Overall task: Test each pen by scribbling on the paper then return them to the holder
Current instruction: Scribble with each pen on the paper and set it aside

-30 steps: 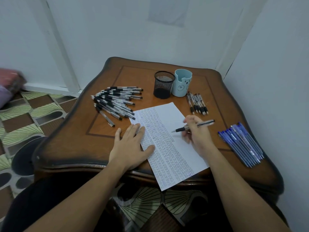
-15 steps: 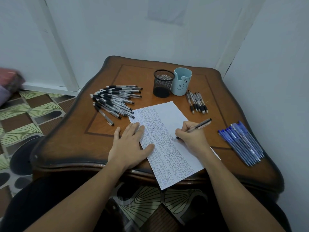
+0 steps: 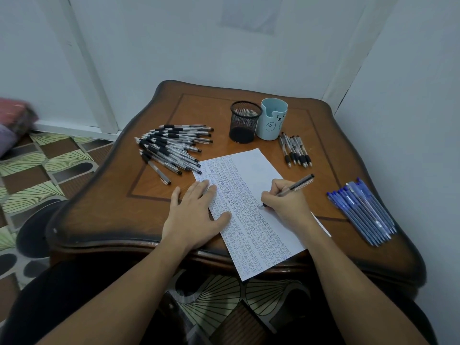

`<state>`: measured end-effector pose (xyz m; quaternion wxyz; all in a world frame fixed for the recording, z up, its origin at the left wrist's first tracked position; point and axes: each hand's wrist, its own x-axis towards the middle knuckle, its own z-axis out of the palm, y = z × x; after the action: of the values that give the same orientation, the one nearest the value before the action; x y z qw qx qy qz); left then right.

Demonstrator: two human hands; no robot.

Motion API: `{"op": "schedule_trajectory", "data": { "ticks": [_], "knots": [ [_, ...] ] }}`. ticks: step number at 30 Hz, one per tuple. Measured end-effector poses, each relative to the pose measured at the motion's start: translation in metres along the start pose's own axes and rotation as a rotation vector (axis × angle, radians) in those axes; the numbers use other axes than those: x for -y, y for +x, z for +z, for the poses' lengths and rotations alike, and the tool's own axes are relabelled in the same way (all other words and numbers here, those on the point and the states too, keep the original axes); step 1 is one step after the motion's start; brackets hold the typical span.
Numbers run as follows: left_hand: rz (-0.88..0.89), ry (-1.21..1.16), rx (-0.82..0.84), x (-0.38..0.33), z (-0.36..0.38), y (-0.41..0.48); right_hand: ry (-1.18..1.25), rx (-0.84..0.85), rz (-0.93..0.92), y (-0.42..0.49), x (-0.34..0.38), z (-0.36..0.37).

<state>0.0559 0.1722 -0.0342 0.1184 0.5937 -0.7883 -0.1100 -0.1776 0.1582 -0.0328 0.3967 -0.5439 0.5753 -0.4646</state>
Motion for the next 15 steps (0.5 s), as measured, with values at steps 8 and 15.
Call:
{"op": "schedule_trajectory", "data": {
  "ticks": [8,15],
  "knots": [
    [-0.007,-0.005,-0.006,-0.0004,0.0005,0.0001,0.058,-0.005,0.02,0.0021,0.0009,-0.0007],
    [-0.005,0.012,-0.006,-0.0008,0.001,0.0007,0.005,-0.045,-0.01,0.0001,0.0019,-0.0013]
  ]
}}
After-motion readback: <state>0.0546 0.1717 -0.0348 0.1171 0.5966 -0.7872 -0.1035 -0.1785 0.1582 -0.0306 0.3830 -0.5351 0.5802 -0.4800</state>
